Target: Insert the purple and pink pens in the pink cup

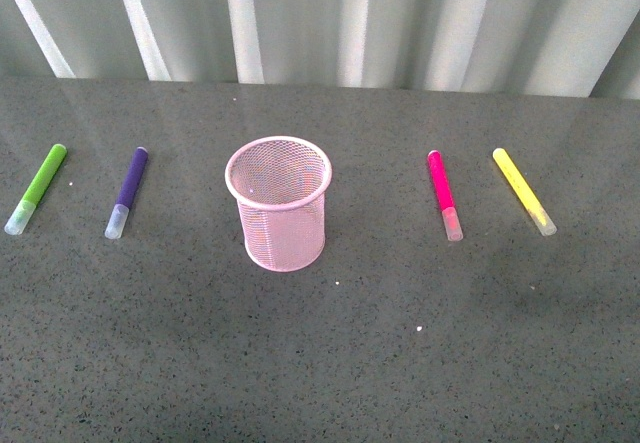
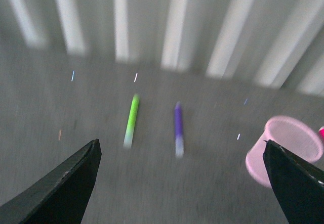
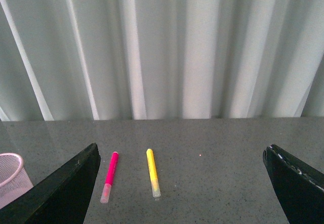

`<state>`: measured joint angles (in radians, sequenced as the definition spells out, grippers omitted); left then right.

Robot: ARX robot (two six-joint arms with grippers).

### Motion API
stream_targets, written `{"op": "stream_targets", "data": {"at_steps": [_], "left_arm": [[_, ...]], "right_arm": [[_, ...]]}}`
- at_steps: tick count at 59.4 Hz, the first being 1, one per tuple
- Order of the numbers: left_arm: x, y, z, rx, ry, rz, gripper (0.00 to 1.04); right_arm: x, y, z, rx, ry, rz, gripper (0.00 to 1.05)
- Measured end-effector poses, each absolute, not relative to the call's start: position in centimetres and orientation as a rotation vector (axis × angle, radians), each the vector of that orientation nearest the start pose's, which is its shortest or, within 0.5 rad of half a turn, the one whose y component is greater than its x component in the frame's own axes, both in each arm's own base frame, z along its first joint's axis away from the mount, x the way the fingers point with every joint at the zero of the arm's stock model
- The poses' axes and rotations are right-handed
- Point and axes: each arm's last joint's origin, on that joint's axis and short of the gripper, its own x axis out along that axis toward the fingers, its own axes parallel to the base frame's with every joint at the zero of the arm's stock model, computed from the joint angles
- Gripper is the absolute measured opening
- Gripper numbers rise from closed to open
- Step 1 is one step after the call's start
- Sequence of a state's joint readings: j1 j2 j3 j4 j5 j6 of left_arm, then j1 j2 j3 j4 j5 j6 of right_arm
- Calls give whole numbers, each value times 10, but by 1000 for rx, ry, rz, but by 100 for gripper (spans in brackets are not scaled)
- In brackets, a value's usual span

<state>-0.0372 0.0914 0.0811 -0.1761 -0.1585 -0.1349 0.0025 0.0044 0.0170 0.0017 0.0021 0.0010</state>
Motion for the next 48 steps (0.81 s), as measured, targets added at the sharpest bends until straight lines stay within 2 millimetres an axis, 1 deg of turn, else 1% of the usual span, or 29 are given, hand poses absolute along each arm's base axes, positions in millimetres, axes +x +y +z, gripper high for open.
{"op": "stream_targets", "data": {"at_steps": [2, 6, 10, 15, 21, 25, 31, 32, 36, 43, 48], "left_arm": [[99, 2, 164, -172, 276, 187, 98], [104, 4, 159, -273, 336, 199, 98], [110, 6, 160, -322, 337, 211, 98], [126, 12, 173, -343, 284, 200, 98], [157, 20, 194, -328, 239, 180, 98], [188, 27, 204, -292, 254, 167, 98], [221, 31, 207, -257, 334, 151, 98], [232, 31, 208, -243, 367, 148, 98], [263, 32, 208, -210, 448, 145, 98], [297, 31, 212, -206, 536, 121, 98], [317, 27, 213, -171, 576, 99, 98]], "right_arm": [[97, 0, 169, 1, -14, 0, 98], [97, 0, 169, 1, -15, 1, 98], [97, 0, 169, 1, -14, 0, 98], [97, 0, 169, 1, -14, 1, 98], [97, 0, 169, 1, -15, 0, 98], [97, 0, 169, 1, -14, 1, 98], [97, 0, 169, 1, -14, 1, 98], [97, 0, 169, 1, -14, 1, 98], [97, 0, 169, 1, -14, 1, 98], [97, 0, 169, 1, -14, 0, 98], [97, 0, 169, 1, -14, 1, 98]]}}
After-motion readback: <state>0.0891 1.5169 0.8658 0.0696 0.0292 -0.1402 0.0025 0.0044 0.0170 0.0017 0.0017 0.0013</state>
